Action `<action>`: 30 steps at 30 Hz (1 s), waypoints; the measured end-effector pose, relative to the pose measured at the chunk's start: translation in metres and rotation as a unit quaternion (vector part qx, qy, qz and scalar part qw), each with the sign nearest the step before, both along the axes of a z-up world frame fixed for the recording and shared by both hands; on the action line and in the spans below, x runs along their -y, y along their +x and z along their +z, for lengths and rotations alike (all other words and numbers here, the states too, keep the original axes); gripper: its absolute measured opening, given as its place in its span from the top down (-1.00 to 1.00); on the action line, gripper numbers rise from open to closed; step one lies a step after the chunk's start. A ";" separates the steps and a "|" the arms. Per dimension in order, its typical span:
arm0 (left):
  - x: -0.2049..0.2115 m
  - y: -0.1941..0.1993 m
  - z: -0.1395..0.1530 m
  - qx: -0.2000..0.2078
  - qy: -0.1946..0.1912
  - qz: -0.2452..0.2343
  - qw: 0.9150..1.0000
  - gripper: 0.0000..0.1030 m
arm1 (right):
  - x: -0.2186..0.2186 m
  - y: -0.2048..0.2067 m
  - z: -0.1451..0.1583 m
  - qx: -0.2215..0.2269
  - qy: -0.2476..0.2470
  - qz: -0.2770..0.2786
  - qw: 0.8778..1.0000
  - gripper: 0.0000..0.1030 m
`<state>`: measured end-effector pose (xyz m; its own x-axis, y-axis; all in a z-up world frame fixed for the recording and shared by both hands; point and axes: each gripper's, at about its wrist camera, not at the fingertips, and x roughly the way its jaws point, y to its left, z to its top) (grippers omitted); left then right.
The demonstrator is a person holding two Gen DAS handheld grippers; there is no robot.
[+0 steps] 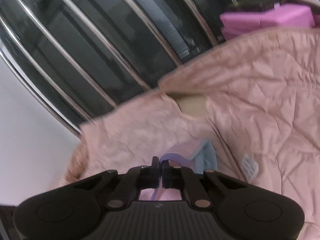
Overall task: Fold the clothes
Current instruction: 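Reach both tools to the pink garment and close on its purple-trimmed edges, then lift the pink garment high with both tools, shaking it out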
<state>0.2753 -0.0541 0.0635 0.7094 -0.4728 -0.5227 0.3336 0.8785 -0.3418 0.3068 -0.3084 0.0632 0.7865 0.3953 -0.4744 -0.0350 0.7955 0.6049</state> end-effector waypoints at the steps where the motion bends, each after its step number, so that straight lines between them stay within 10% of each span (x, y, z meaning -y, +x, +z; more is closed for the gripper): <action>1: 0.002 -0.002 0.002 0.010 0.000 -0.010 1.000 -0.96 | 0.002 -0.003 0.005 0.012 0.006 -0.003 1.000 0.96; 9: 0.053 -0.033 0.006 0.104 0.134 -0.057 0.984 -0.83 | -0.003 -0.040 0.065 0.099 0.016 0.026 0.995 0.97; 12: 0.055 -0.028 0.007 0.093 0.165 -0.022 0.982 0.67 | -0.008 -0.059 0.087 0.134 0.006 0.029 0.990 0.97; 13: 0.047 -0.031 0.015 0.100 0.152 -0.011 0.983 0.86 | -0.009 -0.065 0.093 0.144 0.001 0.028 0.989 0.97; 20: -0.014 -0.072 0.089 0.178 0.042 0.082 0.980 0.93 | -0.017 -0.113 0.137 0.217 -0.025 0.040 0.975 0.97; 30: -0.043 -0.259 0.191 0.408 -0.077 0.109 0.903 0.93 | -0.032 -0.282 0.205 0.431 -0.062 0.065 0.898 0.97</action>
